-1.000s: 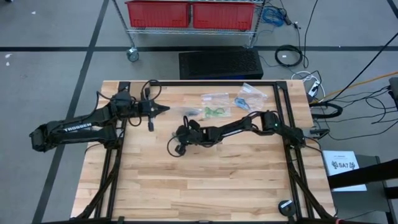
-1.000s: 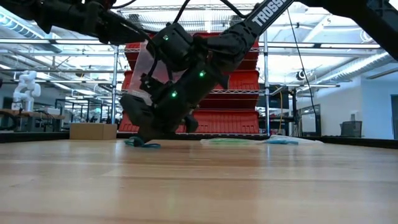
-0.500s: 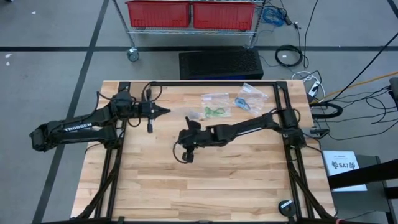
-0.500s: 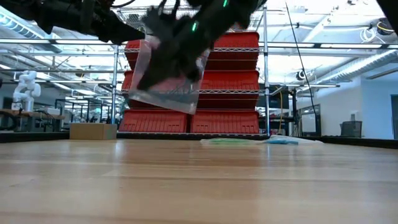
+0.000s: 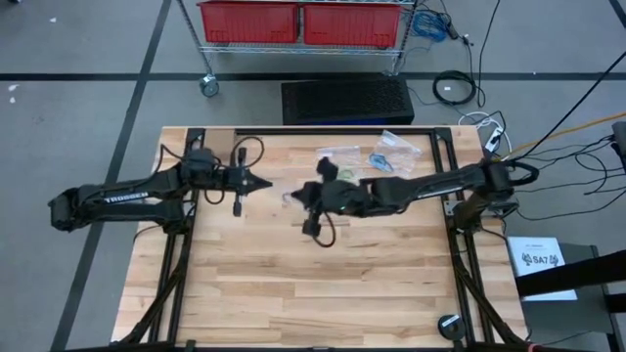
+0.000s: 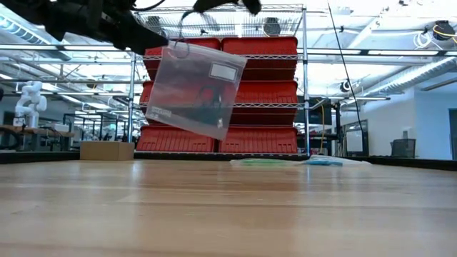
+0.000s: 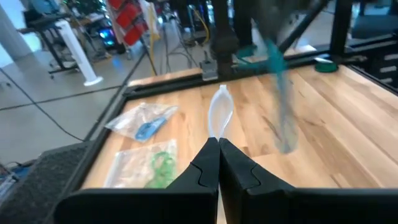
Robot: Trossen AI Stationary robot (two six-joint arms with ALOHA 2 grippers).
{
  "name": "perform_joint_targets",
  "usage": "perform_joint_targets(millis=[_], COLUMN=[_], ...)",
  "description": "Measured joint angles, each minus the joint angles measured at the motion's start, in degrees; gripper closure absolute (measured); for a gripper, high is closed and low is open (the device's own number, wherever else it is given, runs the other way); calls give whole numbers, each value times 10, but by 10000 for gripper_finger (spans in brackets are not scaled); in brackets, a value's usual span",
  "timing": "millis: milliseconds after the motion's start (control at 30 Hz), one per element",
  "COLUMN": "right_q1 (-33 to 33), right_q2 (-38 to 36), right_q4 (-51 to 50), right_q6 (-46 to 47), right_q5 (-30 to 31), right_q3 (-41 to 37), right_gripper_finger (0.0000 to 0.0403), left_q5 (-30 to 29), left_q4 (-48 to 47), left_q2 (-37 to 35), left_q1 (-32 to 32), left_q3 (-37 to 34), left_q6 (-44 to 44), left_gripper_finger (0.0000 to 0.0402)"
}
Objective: Sort rubber bands
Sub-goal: Put the blue rubber band into the transparent zip bag
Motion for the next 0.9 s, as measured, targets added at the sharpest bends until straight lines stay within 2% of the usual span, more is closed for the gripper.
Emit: perform_joint_targets(millis=[267, 900], right_q1=[0, 5], right_q2=[-47, -48], right_q4=[-37, -108], right_q6=[-43, -6], right_q5=[78, 105], right_q3=[1, 1], right_gripper_finger=[403, 403], left_q5=[-1, -4], left_q4=[22, 61], left_q2=[44, 59], left_q1=[-27, -36], left_q3=[0, 0], left_q6=[0, 1], left_gripper_finger=[398, 398])
